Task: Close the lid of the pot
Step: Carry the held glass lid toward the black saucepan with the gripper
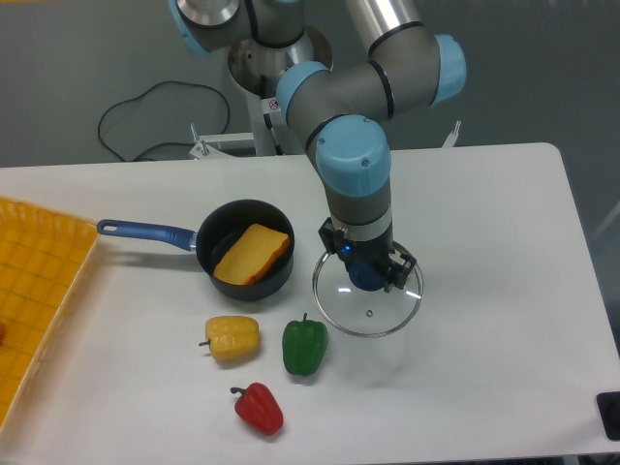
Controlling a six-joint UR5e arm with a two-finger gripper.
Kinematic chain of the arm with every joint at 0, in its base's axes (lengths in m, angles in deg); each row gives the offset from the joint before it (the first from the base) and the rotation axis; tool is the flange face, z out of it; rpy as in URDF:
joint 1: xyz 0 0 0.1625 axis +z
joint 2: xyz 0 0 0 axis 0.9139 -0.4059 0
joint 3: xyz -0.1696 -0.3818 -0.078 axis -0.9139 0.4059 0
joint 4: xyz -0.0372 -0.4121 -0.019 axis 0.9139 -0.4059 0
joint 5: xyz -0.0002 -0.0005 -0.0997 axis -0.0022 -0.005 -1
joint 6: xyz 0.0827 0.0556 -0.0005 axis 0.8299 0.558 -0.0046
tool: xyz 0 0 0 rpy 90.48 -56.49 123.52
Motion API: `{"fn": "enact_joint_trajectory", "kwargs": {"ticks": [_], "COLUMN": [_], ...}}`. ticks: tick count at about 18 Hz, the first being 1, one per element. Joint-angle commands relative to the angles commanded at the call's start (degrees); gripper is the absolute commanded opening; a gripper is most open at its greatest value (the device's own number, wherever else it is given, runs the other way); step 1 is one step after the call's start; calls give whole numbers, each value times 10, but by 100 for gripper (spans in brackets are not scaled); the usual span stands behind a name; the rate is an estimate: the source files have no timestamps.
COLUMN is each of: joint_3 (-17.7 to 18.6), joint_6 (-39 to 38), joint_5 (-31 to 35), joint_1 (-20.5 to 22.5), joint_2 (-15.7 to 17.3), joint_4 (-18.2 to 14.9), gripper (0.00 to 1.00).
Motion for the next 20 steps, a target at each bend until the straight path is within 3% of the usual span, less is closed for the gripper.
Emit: {"fn": "enact_joint_trajectory", "kwargs": {"ticks": [8,13,20], "joint_3": [3,11,52], "joint_6": [-16,-46,-106], "joint_5": [-1,3,4], "joint_1": [-2,-32,-86], "joint_2": [3,12,28], "joint_4": [-5,-25,-28], "gripper": [45,45,45]}}
